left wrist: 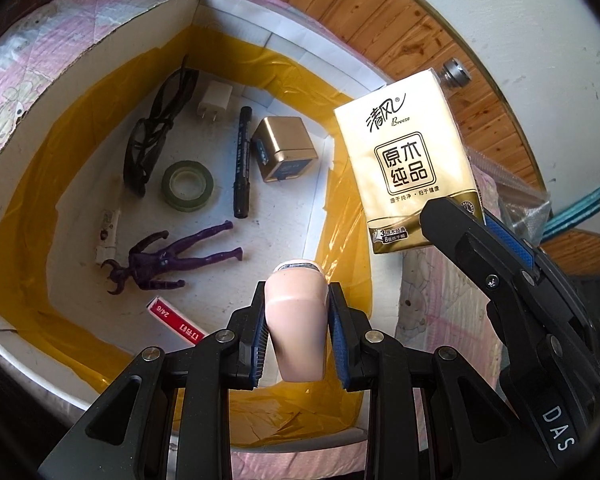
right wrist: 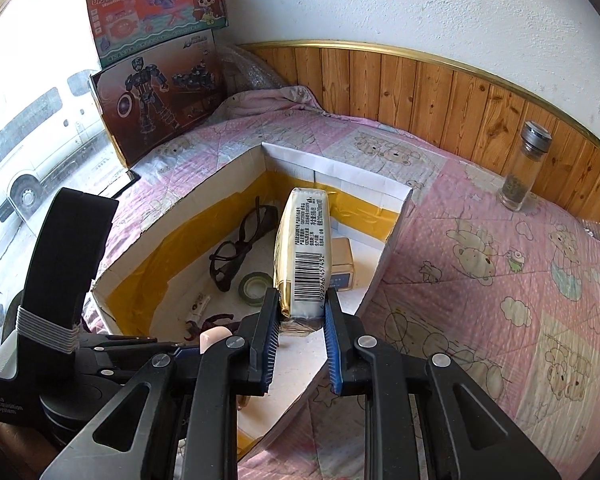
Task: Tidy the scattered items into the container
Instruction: 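Lower the tissue pack and stapler into the box and open both grippers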
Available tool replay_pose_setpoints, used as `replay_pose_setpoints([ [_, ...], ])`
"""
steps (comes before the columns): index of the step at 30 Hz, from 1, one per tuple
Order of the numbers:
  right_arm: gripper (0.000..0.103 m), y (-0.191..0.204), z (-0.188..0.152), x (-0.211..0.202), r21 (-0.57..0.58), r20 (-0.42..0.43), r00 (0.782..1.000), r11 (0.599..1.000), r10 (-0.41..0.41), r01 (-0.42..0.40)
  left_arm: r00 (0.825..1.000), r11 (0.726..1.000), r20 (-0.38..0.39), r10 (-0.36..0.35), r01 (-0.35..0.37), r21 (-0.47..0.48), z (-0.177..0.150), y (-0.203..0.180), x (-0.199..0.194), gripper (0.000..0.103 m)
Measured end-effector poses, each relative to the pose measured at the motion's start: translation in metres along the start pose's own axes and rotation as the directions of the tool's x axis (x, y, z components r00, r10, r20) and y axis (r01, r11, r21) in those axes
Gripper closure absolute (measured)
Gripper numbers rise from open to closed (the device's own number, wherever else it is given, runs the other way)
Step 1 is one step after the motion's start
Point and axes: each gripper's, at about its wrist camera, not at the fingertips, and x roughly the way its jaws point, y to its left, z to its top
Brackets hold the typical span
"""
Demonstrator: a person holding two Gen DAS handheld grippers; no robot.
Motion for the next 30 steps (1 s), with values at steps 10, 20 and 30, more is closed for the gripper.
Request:
replay_pose_setpoints([
  [10, 0.080, -0.004, 0.003, 0.019, -0.014, -0.069, 0.998, 1.000, 0.002, -0.003, 1.000, 1.000, -0.030, -0.001, 0.000, -0.023, 0.005, 0.008, 0.010, 0.074],
  [20, 0.076, -0.014, 0.006, 0.031, 0.011, -0.101, 0.995, 1.000, 0.012, -0.011, 1.000, 1.000, -0.003, -0.002, 0.002, -0.014, 0.011, 0.009, 0.006, 0.066],
  [30, 0.076, -0.010, 0.003, 0.032, 0.029, -0.111, 0.994, 0.999, 0.018, -0.015, 1.000, 1.000, 0.015, 0.023, -0.023, -0.002, 0.007, 0.013, 0.001, 0.062],
])
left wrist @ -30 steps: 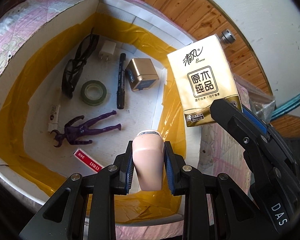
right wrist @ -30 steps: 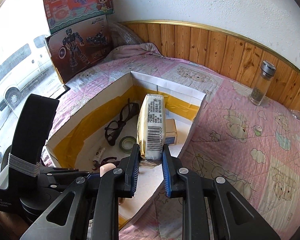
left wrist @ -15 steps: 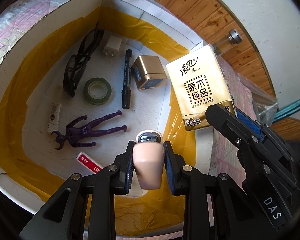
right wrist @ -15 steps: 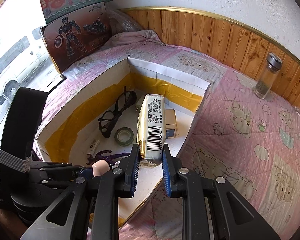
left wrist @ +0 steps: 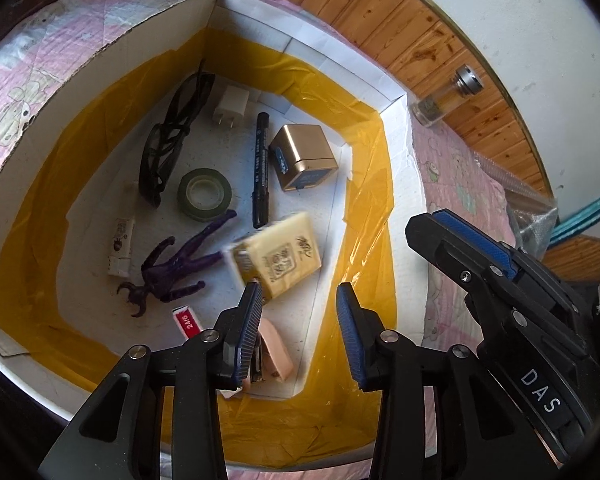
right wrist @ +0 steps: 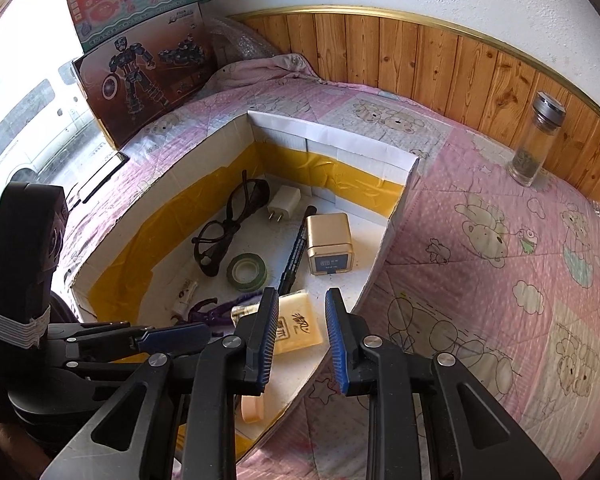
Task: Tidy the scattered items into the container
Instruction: 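Lower the tissue pack and stapler into the box and open both grippers, then withdraw both grippers up from the box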
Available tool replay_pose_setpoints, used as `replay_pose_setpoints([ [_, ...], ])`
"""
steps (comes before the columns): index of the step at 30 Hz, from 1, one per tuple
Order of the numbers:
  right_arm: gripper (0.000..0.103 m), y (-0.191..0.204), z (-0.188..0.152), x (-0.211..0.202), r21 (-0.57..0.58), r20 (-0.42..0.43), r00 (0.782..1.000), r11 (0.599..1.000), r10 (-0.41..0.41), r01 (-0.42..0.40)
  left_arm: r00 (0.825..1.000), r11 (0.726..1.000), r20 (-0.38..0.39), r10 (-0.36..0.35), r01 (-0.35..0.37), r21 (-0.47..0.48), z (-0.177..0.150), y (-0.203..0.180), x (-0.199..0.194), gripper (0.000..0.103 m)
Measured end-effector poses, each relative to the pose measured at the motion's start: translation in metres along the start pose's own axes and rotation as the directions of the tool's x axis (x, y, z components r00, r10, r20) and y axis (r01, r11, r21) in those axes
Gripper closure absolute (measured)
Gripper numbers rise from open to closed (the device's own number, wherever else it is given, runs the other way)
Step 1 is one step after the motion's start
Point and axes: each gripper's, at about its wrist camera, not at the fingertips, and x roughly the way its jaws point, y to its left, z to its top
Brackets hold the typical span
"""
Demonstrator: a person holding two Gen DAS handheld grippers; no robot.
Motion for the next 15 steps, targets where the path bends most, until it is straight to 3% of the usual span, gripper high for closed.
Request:
replay_pose_setpoints([
  [15, 0.076, 0.013, -0.007, -0.015, -0.022, -0.008, 1.000, 1.000, -0.008, 0.008, 0.990, 0.990, 0.098, 0.098, -0.107, 0.091, -0.013, -0.006, -0.032, 0.058],
])
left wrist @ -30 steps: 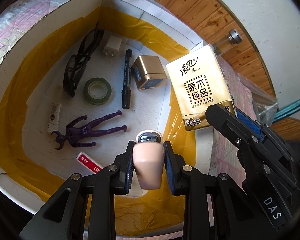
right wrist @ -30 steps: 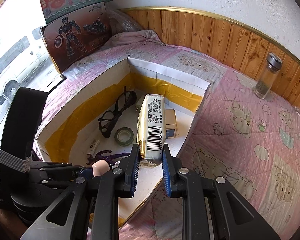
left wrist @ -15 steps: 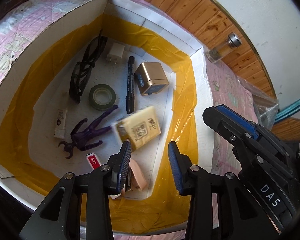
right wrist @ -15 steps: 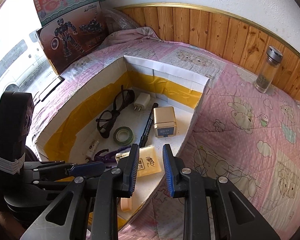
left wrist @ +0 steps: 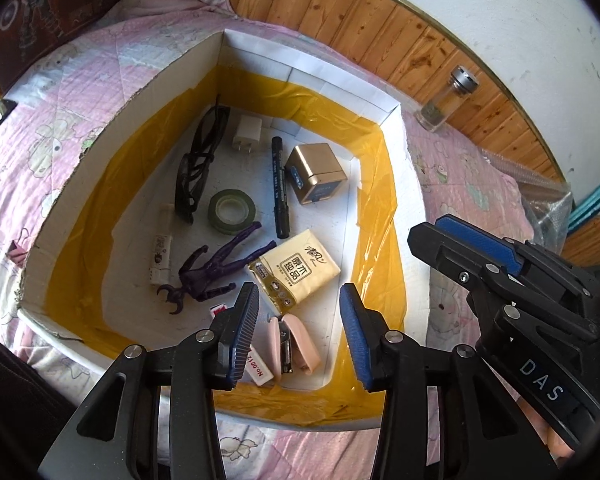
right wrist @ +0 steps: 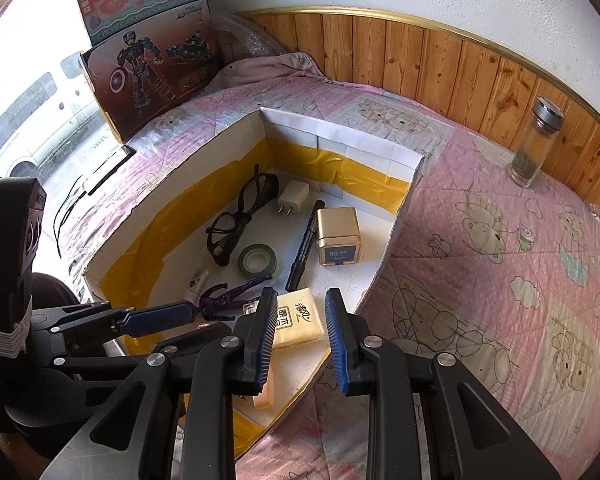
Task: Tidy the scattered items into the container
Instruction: 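Withdraw both grippers up from the box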
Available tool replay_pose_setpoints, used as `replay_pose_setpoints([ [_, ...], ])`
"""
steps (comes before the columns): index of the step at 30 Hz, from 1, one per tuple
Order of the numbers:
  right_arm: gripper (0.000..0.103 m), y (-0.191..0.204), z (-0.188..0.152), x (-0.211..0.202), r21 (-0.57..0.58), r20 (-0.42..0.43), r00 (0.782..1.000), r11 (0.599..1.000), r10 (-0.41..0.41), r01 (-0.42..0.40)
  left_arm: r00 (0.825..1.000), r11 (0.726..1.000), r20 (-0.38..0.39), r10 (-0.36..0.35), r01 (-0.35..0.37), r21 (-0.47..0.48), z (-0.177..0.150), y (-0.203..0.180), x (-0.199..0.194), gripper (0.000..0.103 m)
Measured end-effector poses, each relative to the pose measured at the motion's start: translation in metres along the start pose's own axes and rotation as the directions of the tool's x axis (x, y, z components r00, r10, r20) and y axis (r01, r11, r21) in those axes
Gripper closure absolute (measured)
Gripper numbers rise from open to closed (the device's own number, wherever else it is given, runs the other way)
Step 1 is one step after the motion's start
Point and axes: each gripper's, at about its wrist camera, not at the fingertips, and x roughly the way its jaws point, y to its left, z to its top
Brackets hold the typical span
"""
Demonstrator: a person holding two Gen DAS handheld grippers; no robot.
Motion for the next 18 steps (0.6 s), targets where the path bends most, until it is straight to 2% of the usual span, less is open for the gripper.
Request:
replay_pose_setpoints([
  [3, 0.074, 0.005, -0.004, -0.004, -0.023, -0.011, 1.000, 1.000, 0.000, 0.000, 0.999, 1.000, 0.026, 0.019, -0.020, 0.012, -0.002, 0.001, -0.009, 0.054],
  [6, 0.070, 0.013, -0.012, -0.010, -0.067, -0.029, 1.000, 0.998, -0.003, 0.002, 0.995, 0.996, 0.066, 0.071, -0.074, 0.048, -0.003, 0.004, -0.021, 0.054],
  [14, 0.065, 0.035, -0.036, -0.016, -0.177, -0.089, 0.996, 0.984, -0.022, 0.006, 0.989, 0.992, 0.113, 0.101, -0.109, 0.066, -0.010, 0.011, -0.042, 0.054],
  [18, 0.062, 0.051, -0.045, -0.016, -0.245, -0.113, 0.993, 0.970, -0.038, 0.009, 0.985, 0.990, 0.137, 0.107, -0.119, 0.080, -0.015, 0.009, -0.050, 0.043],
])
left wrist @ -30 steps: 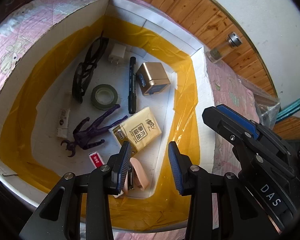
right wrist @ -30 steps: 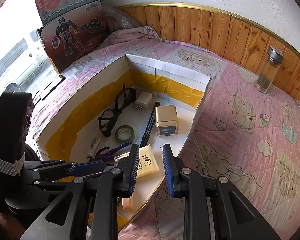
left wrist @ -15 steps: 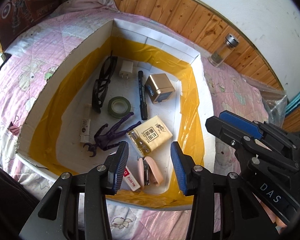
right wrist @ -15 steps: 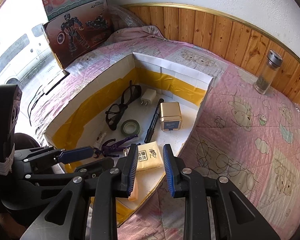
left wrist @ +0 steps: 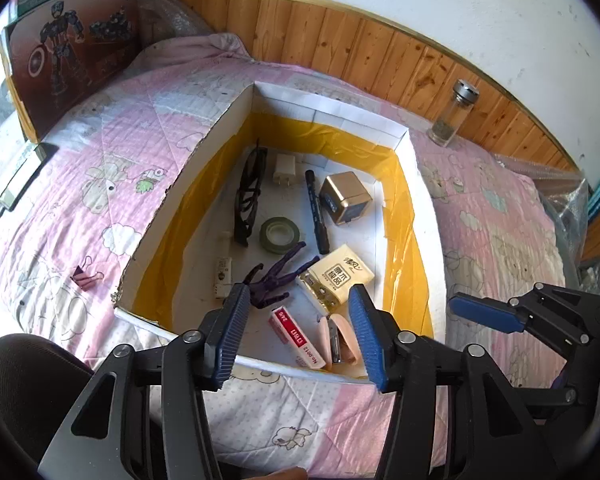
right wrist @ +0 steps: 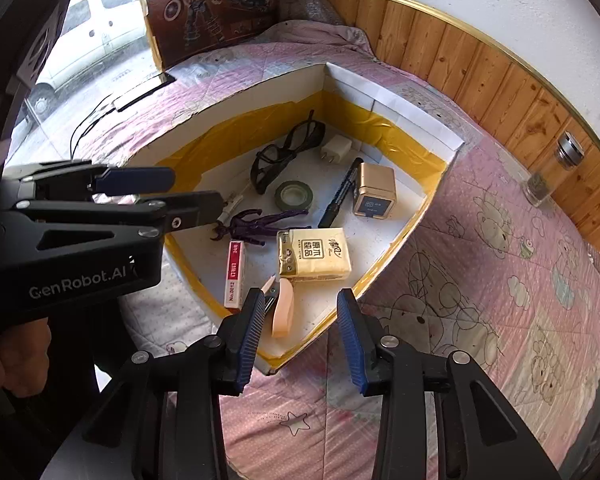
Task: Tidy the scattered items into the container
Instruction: 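Withdraw both grippers up from the box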
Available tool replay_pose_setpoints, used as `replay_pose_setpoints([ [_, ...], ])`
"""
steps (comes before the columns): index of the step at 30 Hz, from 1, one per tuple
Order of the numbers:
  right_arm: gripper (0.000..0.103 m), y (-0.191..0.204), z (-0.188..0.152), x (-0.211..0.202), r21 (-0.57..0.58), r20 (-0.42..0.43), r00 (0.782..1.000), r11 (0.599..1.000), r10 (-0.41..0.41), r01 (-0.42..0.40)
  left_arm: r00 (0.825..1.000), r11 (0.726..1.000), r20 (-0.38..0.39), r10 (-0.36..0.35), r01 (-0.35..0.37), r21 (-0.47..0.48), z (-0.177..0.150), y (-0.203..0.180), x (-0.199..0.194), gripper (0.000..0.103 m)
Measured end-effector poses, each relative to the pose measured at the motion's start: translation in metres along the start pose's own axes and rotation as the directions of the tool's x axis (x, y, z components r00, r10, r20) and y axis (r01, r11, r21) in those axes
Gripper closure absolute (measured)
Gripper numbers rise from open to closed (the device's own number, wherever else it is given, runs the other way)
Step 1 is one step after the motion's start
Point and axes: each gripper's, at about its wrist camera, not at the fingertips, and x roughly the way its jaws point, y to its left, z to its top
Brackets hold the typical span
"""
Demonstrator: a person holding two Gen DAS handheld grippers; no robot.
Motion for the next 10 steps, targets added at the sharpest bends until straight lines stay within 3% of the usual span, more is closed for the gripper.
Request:
replay_pose_setpoints([
  [5, 0.061, 0.015, -0.003, 0.001, -0.053, -0.015, 1.000, 0.998, -0.015, 0.014, 0.999, 1.000, 0.044, 0.001, -0.001, 0.006, -0.002, 0.000, -0.012, 0.042],
  [10, 0.061, 0.016, -0.004, 0.001, -0.038, -0.013, 1.000, 0.999, -0.011, 0.011, 1.000, 1.000, 0.021, -0.011, 0.011, -0.003, -0.001, 0.001, -0.013, 0.042],
])
